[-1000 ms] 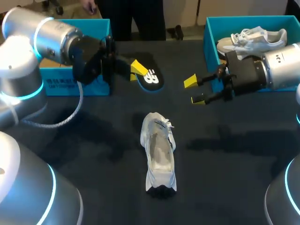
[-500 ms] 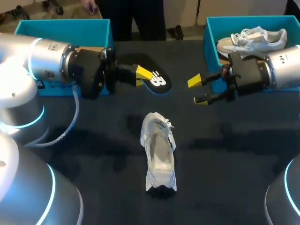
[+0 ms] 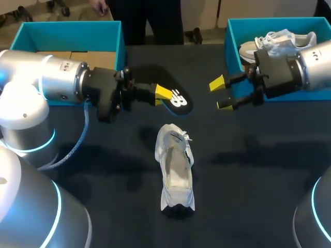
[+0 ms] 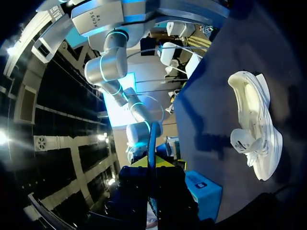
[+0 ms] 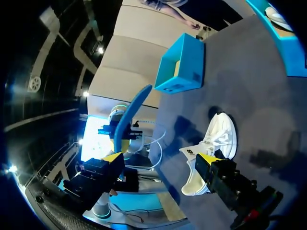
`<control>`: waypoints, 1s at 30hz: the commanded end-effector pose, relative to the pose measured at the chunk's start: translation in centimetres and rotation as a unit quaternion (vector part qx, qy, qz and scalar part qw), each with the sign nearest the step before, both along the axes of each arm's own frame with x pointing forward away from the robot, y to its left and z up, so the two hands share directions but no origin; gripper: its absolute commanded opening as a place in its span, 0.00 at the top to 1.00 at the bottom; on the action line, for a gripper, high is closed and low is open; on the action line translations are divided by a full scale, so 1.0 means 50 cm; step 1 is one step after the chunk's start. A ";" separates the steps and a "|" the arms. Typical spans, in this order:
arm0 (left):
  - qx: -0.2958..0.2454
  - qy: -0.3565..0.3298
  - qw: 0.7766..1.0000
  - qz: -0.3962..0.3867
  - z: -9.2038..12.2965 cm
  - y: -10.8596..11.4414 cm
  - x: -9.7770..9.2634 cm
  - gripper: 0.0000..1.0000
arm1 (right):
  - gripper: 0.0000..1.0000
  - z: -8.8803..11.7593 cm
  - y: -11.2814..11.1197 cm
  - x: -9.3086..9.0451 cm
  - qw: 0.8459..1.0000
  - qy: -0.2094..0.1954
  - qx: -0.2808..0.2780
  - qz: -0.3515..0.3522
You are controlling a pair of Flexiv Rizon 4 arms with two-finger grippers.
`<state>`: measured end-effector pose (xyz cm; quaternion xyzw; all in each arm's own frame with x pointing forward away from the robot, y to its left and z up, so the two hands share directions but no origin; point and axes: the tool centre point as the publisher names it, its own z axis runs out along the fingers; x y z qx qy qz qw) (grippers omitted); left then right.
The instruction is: Take the shoe out of the shoebox, open the shoe tongue, remove and reinsert the insole, then place the shoe into the shoebox
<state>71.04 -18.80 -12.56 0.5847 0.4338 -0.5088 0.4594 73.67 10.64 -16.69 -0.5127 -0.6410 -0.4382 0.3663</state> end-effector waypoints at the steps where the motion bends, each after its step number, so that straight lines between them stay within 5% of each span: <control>1: 0.003 -0.023 1.000 -0.013 -0.016 -0.004 -0.006 1.00 | 0.00 0.011 -0.007 0.008 1.000 0.002 -0.011 0.009; 14: 0.034 -0.122 0.992 -0.026 -0.063 -0.002 -0.031 1.00 | 0.00 0.015 -0.025 0.011 0.999 -0.009 -0.003 0.033; 30: 0.037 -0.125 0.991 -0.026 -0.067 -0.007 -0.032 1.00 | 0.00 0.015 -0.020 0.013 0.999 -0.007 -0.020 0.026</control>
